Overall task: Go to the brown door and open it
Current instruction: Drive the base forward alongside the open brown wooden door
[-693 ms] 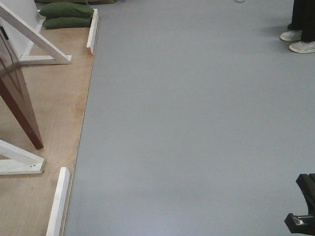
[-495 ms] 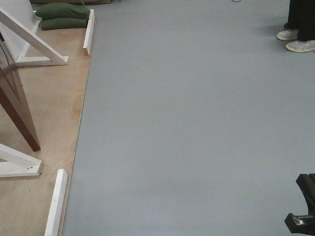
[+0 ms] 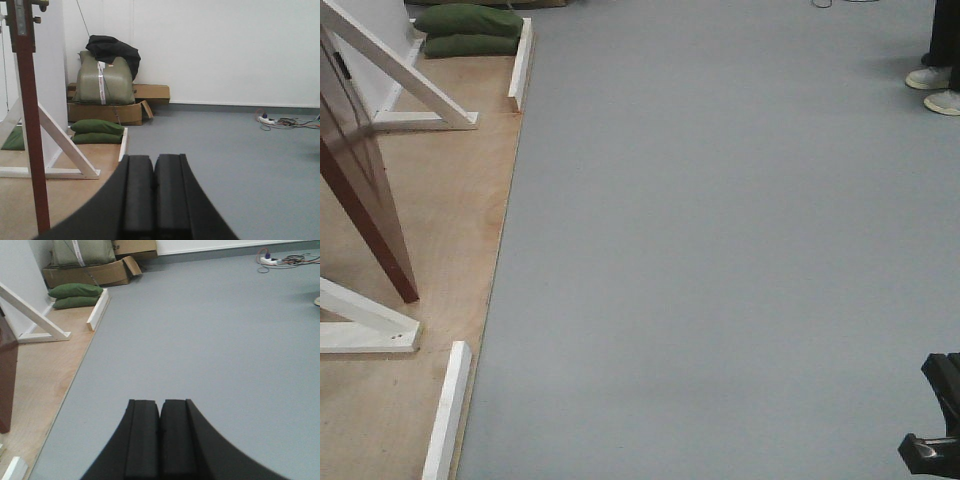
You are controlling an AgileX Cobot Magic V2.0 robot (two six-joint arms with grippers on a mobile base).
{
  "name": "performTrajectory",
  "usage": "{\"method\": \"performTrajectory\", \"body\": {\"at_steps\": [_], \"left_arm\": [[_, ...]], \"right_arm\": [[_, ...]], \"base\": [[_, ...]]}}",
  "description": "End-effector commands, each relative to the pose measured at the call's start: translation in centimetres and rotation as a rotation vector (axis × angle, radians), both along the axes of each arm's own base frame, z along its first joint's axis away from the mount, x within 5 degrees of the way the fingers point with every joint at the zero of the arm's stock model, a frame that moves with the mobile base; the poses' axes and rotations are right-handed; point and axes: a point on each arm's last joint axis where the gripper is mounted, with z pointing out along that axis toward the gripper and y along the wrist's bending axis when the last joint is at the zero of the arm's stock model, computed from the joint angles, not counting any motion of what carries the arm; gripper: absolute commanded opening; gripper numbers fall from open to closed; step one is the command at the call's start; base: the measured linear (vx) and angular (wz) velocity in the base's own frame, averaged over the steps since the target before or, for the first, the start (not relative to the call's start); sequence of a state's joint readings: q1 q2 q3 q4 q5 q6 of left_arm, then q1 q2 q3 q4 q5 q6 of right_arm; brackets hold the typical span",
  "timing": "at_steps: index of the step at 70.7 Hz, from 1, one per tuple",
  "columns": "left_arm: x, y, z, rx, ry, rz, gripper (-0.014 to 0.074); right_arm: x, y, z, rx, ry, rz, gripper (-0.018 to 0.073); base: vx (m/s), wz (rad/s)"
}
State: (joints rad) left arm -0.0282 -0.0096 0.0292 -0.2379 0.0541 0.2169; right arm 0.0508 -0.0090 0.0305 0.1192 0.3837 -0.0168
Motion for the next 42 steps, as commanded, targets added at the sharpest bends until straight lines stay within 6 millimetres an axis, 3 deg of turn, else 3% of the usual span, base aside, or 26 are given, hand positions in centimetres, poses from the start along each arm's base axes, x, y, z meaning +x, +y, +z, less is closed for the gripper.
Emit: {"method": "performTrajectory", "body": {"at_steps": [1,42], "left_arm": [[-0.08,0.18,0.13,-0.003,-0.074,0.02,0.0017],[-0.08,0.18,0.13,-0.003,-0.074,0.02,0.0017]], "right_arm": [[0.13,-0.08,0.71,-0.004,-0.093,-0.008,0.0],[0.13,-0.09,0.73,-0.004,-0.095,-0.008,0.0]], "base": [[0.06,0.22],[0.14,0.2]]}}
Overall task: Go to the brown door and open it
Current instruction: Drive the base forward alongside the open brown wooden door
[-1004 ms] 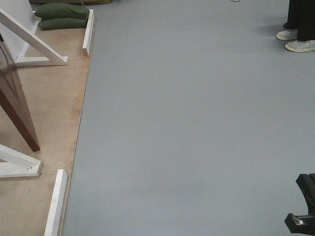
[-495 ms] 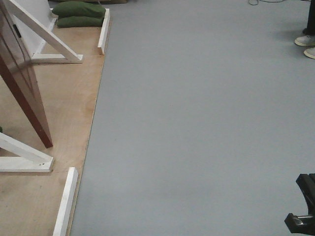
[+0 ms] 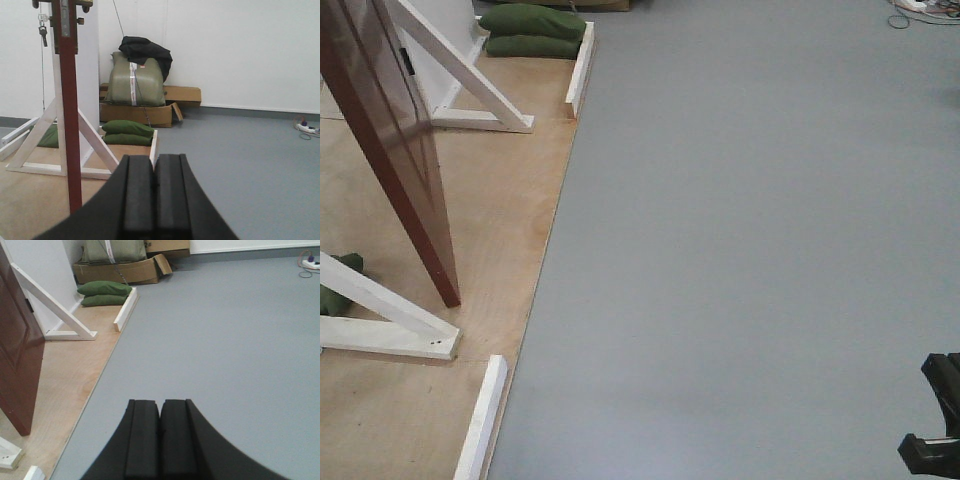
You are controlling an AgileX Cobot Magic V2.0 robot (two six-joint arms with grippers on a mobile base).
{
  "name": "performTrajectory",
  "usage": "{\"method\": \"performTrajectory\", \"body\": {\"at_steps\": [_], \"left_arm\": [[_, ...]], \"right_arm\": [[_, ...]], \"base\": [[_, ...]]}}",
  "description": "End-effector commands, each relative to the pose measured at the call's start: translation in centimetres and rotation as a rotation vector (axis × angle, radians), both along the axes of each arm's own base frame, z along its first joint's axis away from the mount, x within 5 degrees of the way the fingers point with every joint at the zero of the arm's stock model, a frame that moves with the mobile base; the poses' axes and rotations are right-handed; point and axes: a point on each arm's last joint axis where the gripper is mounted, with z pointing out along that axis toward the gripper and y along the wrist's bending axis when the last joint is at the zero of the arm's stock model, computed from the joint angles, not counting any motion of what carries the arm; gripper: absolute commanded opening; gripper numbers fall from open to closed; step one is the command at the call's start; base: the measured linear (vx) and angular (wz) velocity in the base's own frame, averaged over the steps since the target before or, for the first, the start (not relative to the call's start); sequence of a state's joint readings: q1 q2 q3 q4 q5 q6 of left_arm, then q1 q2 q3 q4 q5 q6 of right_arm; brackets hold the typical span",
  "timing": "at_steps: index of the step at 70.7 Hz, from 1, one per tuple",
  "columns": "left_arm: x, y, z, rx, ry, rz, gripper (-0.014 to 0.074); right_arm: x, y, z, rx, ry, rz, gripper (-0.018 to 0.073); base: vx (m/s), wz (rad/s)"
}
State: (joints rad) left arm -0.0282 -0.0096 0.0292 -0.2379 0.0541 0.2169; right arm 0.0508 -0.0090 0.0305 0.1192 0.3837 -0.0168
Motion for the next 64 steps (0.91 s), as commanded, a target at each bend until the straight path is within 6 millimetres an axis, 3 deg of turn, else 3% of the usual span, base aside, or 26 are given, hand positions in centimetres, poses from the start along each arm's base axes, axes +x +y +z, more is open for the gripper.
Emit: {"method": "performTrajectory", "body": {"at_steps": [1,64], "left_arm": [[-0.08,0.18,0.13,-0.003,-0.074,0.02,0.0017],[-0.08,0.18,0.13,-0.003,-0.074,0.02,0.0017]], "right_arm": [[0.13,-0.08,0.71,-0.004,-0.094,-0.008,0.0],[0.13,-0.08,0.71,-0.004,-0.094,-0.008,0.0]], "base": [[0.22,0.19],[0.33,0.02]]}}
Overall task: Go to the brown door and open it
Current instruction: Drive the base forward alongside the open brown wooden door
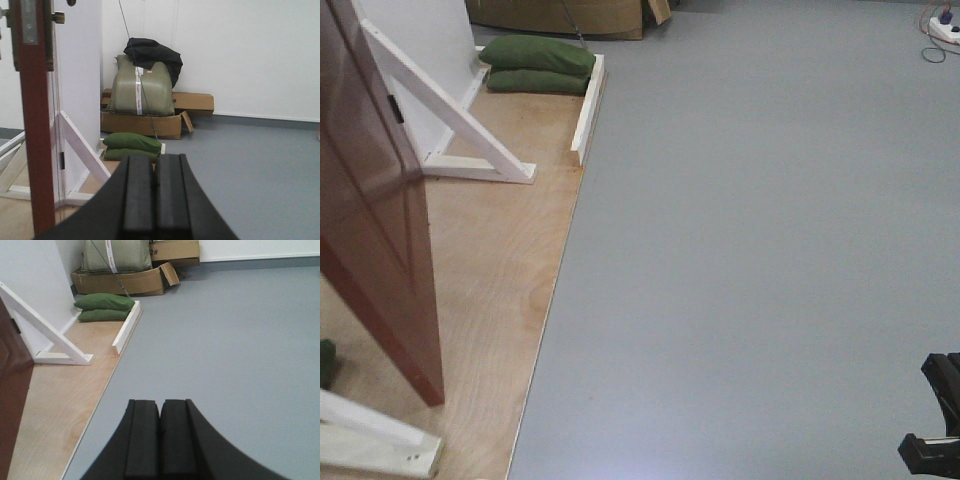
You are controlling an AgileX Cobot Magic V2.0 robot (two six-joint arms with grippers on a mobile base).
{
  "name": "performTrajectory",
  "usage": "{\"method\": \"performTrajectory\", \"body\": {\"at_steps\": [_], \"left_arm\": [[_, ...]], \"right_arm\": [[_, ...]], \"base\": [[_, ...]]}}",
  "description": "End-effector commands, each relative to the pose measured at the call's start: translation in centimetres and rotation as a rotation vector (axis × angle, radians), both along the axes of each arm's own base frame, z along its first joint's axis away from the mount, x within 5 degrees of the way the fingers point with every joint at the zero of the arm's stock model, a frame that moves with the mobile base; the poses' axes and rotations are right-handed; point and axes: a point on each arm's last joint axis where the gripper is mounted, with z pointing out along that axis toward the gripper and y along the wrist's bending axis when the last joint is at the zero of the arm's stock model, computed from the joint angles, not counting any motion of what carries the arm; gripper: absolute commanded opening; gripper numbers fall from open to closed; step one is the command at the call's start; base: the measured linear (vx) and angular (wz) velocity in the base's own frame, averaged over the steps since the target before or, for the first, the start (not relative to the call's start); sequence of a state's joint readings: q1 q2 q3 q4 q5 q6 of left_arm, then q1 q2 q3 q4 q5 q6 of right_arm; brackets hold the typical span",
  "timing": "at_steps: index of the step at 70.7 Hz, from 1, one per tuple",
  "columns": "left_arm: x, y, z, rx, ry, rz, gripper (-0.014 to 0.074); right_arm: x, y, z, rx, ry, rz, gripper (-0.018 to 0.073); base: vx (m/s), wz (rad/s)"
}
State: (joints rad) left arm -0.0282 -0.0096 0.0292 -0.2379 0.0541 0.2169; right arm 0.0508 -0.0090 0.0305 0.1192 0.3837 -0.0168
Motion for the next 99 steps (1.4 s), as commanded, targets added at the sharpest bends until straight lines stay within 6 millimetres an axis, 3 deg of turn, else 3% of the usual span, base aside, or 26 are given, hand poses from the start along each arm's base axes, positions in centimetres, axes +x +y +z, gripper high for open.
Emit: {"method": "performTrajectory", "body": {"at_steps": [1,64,99], "left_arm": [[-0.08,0.18,0.13,-0.003,-0.074,0.02,0.0017],[-0.08,0.18,0.13,-0.003,-0.074,0.02,0.0017],[-0.08,0.18,0.13,-0.003,-0.074,0.02,0.0017]], "right_arm": [[0.13,-0.08,0.71,-0.004,-0.094,-0.008,0.0],[0.13,-0.08,0.72,-0.004,-0.094,-0.008,0.0],[0.13,-0.08,0.72,-0.004,-0.094,-0.008,0.0]], "base": [[0.4,-0.1],[0.37,-0.03],[0.12,0.0]]}}
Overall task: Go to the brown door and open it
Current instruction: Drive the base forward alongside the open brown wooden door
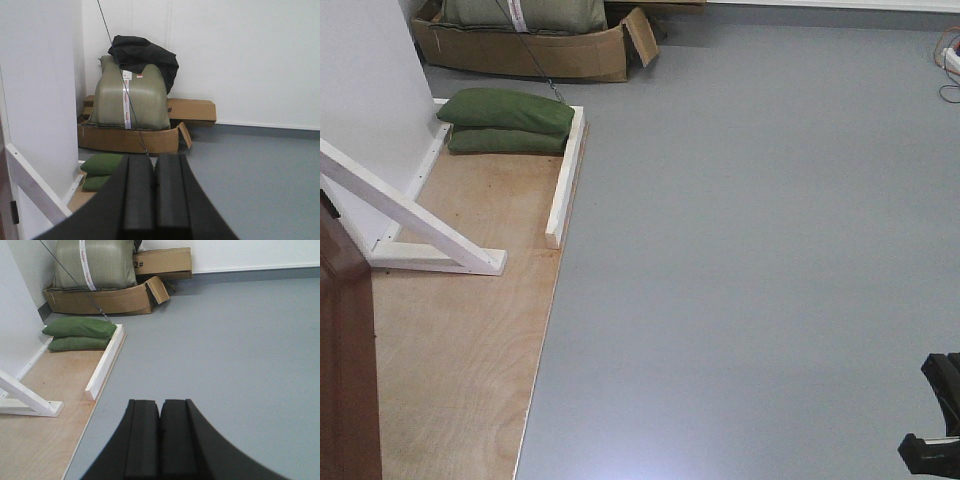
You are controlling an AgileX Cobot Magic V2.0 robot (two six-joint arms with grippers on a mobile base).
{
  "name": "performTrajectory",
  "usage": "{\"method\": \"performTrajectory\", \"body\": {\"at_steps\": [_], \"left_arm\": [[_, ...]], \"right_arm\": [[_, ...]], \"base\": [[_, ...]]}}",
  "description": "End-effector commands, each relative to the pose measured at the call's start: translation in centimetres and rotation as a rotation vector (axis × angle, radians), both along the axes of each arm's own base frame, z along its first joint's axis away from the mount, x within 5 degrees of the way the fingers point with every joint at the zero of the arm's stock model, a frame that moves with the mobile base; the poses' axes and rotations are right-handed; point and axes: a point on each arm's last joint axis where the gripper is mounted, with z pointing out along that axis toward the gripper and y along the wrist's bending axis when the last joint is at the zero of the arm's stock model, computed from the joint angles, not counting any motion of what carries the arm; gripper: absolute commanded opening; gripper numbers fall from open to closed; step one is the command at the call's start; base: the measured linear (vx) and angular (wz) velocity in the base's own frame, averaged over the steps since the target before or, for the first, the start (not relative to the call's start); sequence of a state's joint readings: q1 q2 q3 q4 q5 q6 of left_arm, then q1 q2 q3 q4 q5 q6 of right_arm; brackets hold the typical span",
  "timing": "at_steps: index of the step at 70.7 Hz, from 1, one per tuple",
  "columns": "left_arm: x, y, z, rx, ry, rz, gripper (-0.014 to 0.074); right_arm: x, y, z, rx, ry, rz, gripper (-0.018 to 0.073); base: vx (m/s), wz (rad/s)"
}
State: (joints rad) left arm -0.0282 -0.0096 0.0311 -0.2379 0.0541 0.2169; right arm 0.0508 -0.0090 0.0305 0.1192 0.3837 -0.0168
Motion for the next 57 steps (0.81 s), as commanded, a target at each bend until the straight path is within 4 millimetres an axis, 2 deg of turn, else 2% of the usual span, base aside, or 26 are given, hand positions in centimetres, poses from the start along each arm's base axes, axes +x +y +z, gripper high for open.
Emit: {"method": "performTrajectory", "body": {"at_steps": [1,49,57], "left_arm": [[-0.08,0.18,0.2,-0.003,-0.076,0.02,0.0017],[-0.09,0.18,0.2,-0.003,-0.077,0.02,0.0017],[-0.12,0.19,1.07,-0.006,-0.094,0.021,0.0017]], "right_arm": [[0.13,-0.08,0.72,-0.004,-0.094,-0.008,0.0],[0.13,-0.08,0.72,-0.004,-0.095,-0.008,0.0],[0.13,-0.08,0.72,-0.004,-0.095,-0.008,0.0]], "base": [[0.0,0.0],[0.0,0.0],[0.0,0.0]]}}
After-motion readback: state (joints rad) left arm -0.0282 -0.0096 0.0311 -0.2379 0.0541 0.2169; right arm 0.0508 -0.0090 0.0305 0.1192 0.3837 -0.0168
